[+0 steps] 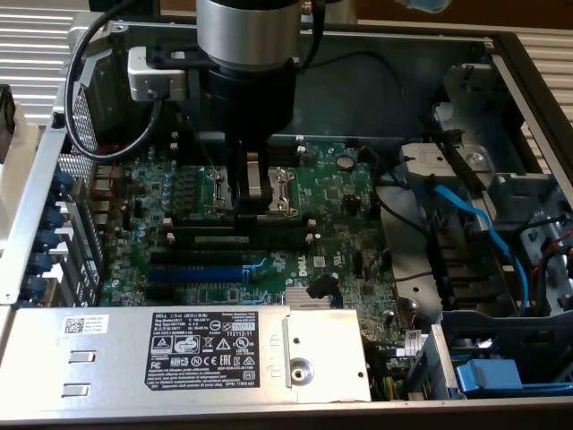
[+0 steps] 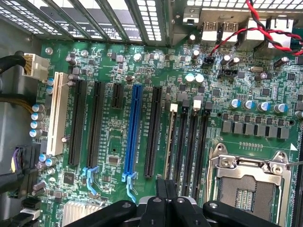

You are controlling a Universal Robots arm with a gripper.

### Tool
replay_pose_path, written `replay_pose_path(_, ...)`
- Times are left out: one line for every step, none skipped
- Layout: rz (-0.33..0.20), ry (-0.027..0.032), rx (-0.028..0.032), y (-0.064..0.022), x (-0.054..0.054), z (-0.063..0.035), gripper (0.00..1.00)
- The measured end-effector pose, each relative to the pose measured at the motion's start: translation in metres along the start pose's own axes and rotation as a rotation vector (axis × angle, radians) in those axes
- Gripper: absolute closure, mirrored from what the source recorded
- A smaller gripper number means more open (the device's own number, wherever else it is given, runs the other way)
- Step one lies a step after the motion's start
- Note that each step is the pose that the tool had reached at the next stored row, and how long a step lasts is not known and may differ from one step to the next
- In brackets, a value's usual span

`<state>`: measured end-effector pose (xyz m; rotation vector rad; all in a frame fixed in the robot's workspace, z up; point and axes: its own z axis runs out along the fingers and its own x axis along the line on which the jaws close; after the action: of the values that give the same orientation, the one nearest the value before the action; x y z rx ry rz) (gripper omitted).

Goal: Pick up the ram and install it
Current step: 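Press down the ram until it locks into place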

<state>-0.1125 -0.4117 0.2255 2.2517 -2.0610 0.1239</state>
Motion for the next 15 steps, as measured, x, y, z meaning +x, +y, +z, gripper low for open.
replay_pose_path(0.000, -0.0005, 0.0010, -0.0002, 0.000, -0.0010, 0.90)
replay_pose_path(0.000, -0.0011, 0.0017, -0.0004, 0.000, -0.0024, 0.90)
replay_pose_path(-0.001, 0.0003, 0.0000, -0.0001, 0.001, -0.0051, 0.90)
replay_pose_path(-0.001, 0.0007, -0.0004, 0.0000, 0.001, -0.0077, 0.90)
replay_pose_path(0.000, 0.0005, -0.0004, 0.0001, 0.001, -0.0101, 0.90)
replay_pose_path(0.000, 0.0007, -0.0004, 0.0002, 0.002, -0.0128, 0.90)
replay_pose_path(0.000, 0.0009, -0.0004, 0.0002, 0.002, -0.0153, 0.90)
replay_pose_path(0.000, 0.0009, 0.0000, 0.0002, 0.002, -0.0175, 0.90)
replay_pose_path(0.000, 0.0010, 0.0000, 0.0003, 0.002, -0.0195, 0.90)
replay_pose_path(0.000, 0.0010, 0.0002, 0.0002, 0.003, -0.0207, 0.90)
replay_pose_path(0.000, 0.0008, 0.0004, 0.0003, 0.003, -0.0211, 0.90)
replay_pose_path(0.000, 0.0008, 0.0005, 0.0002, 0.003, -0.0211, 0.90)
replay_pose_path(0.000, 0.0008, 0.0005, 0.0002, 0.003, -0.0211, 0.90)
replay_pose_path(0.000, 0.0008, 0.0005, 0.0002, 0.003, -0.0211, 0.90)
replay_pose_path(0.000, 0.0009, 0.0004, 0.0002, 0.003, -0.0211, 0.90)
